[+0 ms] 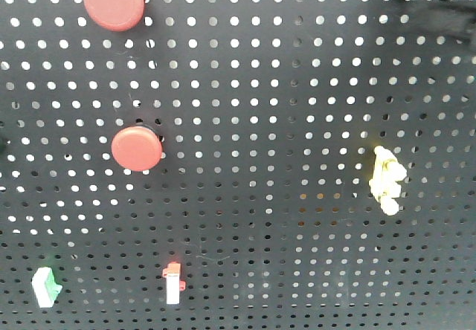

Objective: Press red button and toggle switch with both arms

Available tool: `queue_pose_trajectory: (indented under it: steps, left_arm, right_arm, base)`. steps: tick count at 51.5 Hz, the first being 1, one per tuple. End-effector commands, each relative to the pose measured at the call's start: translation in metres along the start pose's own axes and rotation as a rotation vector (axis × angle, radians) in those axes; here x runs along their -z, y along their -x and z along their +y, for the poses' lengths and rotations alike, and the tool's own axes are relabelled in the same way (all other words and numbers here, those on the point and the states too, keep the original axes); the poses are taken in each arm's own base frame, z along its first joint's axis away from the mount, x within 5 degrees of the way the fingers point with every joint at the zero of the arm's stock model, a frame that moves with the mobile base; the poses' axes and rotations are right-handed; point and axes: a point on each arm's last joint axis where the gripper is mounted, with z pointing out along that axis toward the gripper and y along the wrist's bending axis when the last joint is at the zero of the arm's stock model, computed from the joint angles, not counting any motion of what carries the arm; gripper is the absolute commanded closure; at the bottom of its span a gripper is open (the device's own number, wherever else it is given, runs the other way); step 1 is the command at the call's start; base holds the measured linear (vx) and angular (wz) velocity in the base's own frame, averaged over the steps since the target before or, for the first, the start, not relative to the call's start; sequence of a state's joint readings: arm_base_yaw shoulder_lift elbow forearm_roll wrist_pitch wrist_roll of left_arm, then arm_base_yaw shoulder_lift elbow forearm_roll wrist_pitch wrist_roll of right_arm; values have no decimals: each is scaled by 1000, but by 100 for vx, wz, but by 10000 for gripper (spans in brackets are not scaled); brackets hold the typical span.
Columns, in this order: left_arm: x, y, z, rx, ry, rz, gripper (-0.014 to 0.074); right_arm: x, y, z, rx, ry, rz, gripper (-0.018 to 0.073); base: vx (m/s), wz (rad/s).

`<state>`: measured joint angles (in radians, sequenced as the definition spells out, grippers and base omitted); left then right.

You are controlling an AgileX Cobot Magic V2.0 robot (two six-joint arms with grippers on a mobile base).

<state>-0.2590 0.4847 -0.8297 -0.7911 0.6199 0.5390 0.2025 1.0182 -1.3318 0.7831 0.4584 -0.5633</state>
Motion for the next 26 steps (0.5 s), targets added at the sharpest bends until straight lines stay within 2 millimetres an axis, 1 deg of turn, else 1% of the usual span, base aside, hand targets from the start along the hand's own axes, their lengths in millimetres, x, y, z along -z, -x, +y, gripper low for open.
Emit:
queue_pose_trajectory:
  steps: [1, 7, 13, 17, 21, 24, 26]
  left_arm:
    - [2, 12, -1, 36, 4, -74, 594]
    - [2, 12, -1, 36, 5, -75, 594]
    - [1, 10, -2, 29, -5, -52, 594]
    - [1, 7, -1, -2, 0, -17, 594]
    - [1, 2, 1, -57, 22, 30, 594]
    - [2, -2, 4, -96, 57, 78, 594]
    - [2, -5, 7, -116, 84, 114, 594]
  right_arm:
    - [10, 21, -7, -15, -83, -135, 562]
    - [11, 15, -3, 24, -49, -61, 562]
    - [23, 9, 1, 72, -55, -31, 562]
    - [39, 4, 3, 113, -80, -43, 562]
    - [57, -7, 5, 158, -110, -52, 562]
    - [71, -20, 6, 192, -137, -53, 562]
    - [85, -27, 8, 228, -156, -67, 562]
  base:
    - [0, 0]
    - [0, 0]
    - [0, 0]
    - [0, 0]
    - [0, 0]
    - [0, 0]
    - [0, 0]
